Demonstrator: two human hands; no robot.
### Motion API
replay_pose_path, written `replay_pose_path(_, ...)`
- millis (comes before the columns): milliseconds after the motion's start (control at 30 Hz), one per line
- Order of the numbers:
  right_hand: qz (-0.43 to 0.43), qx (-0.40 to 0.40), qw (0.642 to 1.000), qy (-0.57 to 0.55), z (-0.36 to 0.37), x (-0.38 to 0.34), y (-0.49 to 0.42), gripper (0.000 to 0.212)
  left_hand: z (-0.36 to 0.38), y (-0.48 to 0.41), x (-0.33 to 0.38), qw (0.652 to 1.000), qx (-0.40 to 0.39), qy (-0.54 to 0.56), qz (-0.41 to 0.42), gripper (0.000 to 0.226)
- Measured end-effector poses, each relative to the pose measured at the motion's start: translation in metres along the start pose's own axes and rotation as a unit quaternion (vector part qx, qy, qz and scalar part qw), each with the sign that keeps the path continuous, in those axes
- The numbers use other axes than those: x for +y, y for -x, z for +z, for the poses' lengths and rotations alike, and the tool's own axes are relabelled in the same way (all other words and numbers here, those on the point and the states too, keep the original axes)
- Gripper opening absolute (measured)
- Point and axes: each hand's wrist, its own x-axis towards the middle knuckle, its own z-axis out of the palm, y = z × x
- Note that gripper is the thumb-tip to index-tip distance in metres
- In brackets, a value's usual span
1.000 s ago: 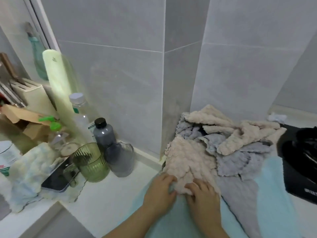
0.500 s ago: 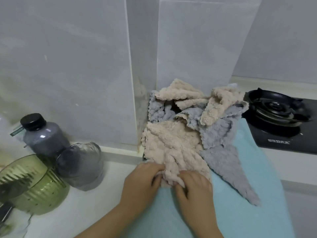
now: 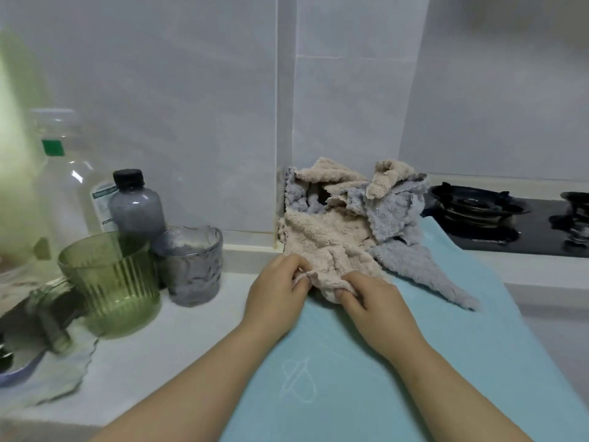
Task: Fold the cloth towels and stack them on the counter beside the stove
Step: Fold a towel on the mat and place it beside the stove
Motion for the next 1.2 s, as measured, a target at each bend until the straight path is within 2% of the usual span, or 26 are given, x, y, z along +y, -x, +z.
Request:
replay_pose_path(133,0.033,0.051,0.995,-0.074,-0.003,-0.004,0.005,0.013,-0.005,0.005,0.001,0.998,0.015,-0.009,0.055,0.013)
replay_pose_path(233,0.050,0.093,0.985,-0.139,-0.004,-0.003,0.004,0.011,-0.001,0.005,0.003,0.988,-0.006,-0.068,0.142,0.049)
replay_pose_path(300,0.061,0.122,0.974,-0.179,-0.005,-0.001,0.004,0.015,0.006,0.006,0.004,0.979,-0.030,-0.117,0.162,0.064)
replay_pose_path(367,0.079,0.158,0.959,-0.220,-0.005,0.001,0.001,0.019,0.006,0.000,-0.001,0.987,-0.024,-0.088,0.130,0.057)
replay_pose_path(467,0.095,0.192,0.939,-0.271,-0.008,0.003,-0.005,0.016,-0.004,-0.006,-0.003,0.997,0.019,0.036,0.063,0.031)
replay_pose_path(567,0.100,0.156,0.932,-0.310,-0.011,0.002,-0.005,0.010,-0.013,-0.008,0.005,0.988,0.042,0.140,0.039,0.024)
replay_pose_path(633,0.094,0.095,0.944,-0.302,-0.011,-0.001,-0.003,0.030,-0.017,-0.009,0.011,0.968,0.042,0.245,0.010,0.037)
replay_pose_path(700,0.098,0.047,0.962,-0.249,-0.008,-0.001,-0.005,0.049,-0.019,-0.010,0.015,0.948,0.022,0.317,-0.006,0.043)
replay_pose_path(733,0.096,0.028,0.970,-0.222,-0.007,-0.001,-0.006,0.050,-0.020,-0.011,0.017,0.942,0.009,0.336,-0.008,0.043)
replay_pose_path(833,0.101,-0.002,0.963,-0.249,-0.005,-0.003,-0.007,0.016,-0.020,-0.009,0.020,0.932,-0.007,0.363,0.009,0.039)
replay_pose_path(900,0.122,0.014,0.940,-0.318,-0.008,-0.005,-0.007,0.013,-0.022,-0.008,0.018,0.930,0.003,0.366,0.030,0.028)
replay_pose_path(967,0.115,0.061,0.928,-0.350,-0.014,-0.007,-0.007,0.005,-0.027,-0.009,0.015,0.938,-0.025,0.343,0.042,0.051)
replay_pose_path(1000,0.109,0.079,0.924,-0.357,-0.016,-0.008,-0.008,0.009,-0.029,-0.008,0.013,0.951,-0.055,0.299,0.059,0.065)
replay_pose_path(1067,0.113,0.093,0.904,-0.402,-0.020,-0.006,-0.007,0.017,-0.030,-0.005,0.014,0.976,-0.123,0.135,0.121,0.089)
replay_pose_path(1133,0.122,0.098,0.892,-0.424,-0.022,-0.004,-0.006,0.015,-0.027,0.000,0.014,0.971,-0.187,0.000,0.148,0.106)
replay_pose_path(1200,0.135,0.110,0.890,-0.421,-0.024,-0.002,-0.005,0.005,-0.022,0.002,0.012,0.964,-0.207,-0.078,0.147,0.121)
